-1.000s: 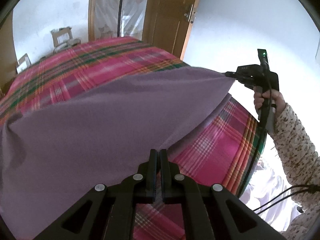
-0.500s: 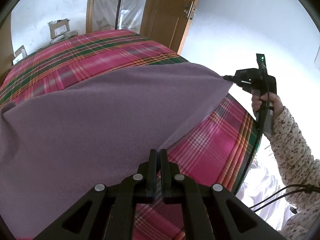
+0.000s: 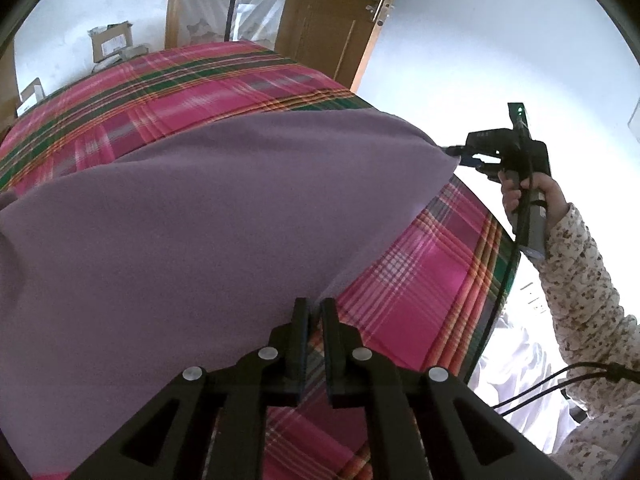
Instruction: Fold clothes
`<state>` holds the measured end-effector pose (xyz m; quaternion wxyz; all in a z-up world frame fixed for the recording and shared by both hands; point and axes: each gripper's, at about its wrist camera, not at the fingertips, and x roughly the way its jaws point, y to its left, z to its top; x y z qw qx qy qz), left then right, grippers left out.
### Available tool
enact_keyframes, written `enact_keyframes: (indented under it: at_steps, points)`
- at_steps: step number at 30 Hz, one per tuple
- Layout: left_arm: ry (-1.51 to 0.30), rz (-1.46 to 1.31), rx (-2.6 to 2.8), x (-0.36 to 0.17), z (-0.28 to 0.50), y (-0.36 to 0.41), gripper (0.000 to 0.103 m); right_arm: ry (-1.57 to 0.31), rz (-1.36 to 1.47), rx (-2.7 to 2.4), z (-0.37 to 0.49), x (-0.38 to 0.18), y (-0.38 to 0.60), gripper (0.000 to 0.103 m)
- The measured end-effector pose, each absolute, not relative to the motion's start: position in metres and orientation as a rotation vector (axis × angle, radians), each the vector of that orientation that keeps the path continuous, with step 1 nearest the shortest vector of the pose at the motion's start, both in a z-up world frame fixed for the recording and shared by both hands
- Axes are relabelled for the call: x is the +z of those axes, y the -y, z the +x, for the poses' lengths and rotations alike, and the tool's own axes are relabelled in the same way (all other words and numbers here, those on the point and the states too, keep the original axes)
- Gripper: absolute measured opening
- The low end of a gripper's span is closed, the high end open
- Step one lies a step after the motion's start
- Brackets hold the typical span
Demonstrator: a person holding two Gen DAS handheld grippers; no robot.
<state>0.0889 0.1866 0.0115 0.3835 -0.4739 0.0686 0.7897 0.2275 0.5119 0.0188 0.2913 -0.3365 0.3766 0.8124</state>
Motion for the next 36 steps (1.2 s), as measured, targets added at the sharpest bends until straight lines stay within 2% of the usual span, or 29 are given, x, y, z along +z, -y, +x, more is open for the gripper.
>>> enact_keyframes:
  at_steps: [2,4,10,23,29,31,36]
  points:
    - [-0.156,-1.213,1.987,0.012,0.09,-0.187,0.006,-0.959,-0.85,2.224,0.228,0.031,-0.507,0.024]
    - [-0.129,-1.223,1.955,0.013,0.091,-0.188,0.006,-0.919,-0.81,2.291,0.226,0.043,-0.501,0.031]
    - [-0.111,-1.195,1.949,0.021,0.095,-0.185,0.006,-0.767,-0.764,2.224,0.223,0.059,-0.491,0.031]
    - [-0.014,-1.208,1.956,0.028,0.077,-0.171,0.006,-0.83,-1.069,2.483,0.148,0.032,-0.466,0.032]
    - [0.017,-1.217,1.964,0.027,0.07,-0.163,0.006,-0.83,-1.103,2.506,0.134,0.025,-0.467,0.032]
    - [0.019,-1.224,1.963,0.025,0.067,-0.163,0.006,-0.812,-1.104,2.518,0.131,0.026,-0.463,0.022]
    - [0.02,-1.242,1.956,0.021,0.064,-0.163,0.006,-0.639,-1.096,2.522,0.126,0.035,-0.445,0.007]
